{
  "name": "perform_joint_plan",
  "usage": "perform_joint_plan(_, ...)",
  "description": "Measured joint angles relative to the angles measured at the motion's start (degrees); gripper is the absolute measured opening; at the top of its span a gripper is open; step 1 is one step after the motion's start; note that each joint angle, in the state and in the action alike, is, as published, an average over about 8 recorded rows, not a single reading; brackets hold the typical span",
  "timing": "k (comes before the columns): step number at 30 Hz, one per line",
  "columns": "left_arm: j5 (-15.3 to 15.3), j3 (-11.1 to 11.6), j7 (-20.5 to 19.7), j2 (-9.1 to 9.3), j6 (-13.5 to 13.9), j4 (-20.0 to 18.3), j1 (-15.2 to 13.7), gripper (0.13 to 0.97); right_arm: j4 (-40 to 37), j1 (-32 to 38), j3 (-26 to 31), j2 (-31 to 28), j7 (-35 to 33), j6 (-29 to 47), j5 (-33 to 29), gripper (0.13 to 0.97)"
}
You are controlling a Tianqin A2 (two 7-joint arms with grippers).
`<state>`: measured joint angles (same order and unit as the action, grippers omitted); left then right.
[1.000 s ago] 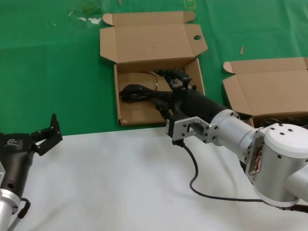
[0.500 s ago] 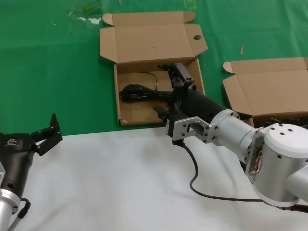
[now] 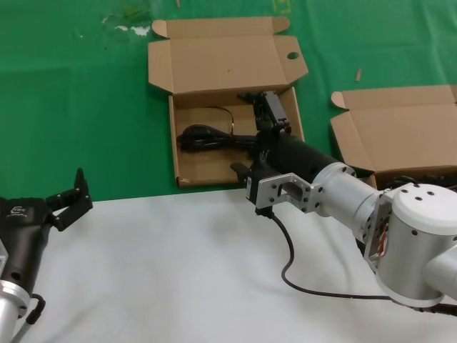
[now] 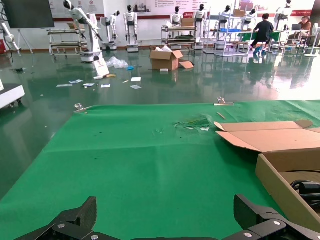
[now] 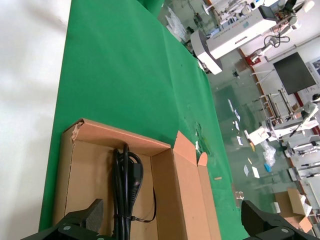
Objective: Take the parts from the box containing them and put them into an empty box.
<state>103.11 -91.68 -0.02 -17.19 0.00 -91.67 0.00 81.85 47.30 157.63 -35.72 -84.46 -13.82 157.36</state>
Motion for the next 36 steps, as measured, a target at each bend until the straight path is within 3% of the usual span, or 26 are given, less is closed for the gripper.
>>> perform_joint_plan(21,0.0,0.0,0.0,0.0,0.0,0.0,0.0,0.966,0.14,-0.71,-0.97,0.28,1.21,0.2,-0.79,0.966)
perform_joint_plan(36,0.01,0.0,0.0,0.0,0.0,0.0,0.0,0.966,1.81,-8.71,-12.15,3.41,15.54,2.54,-9.98,0.966)
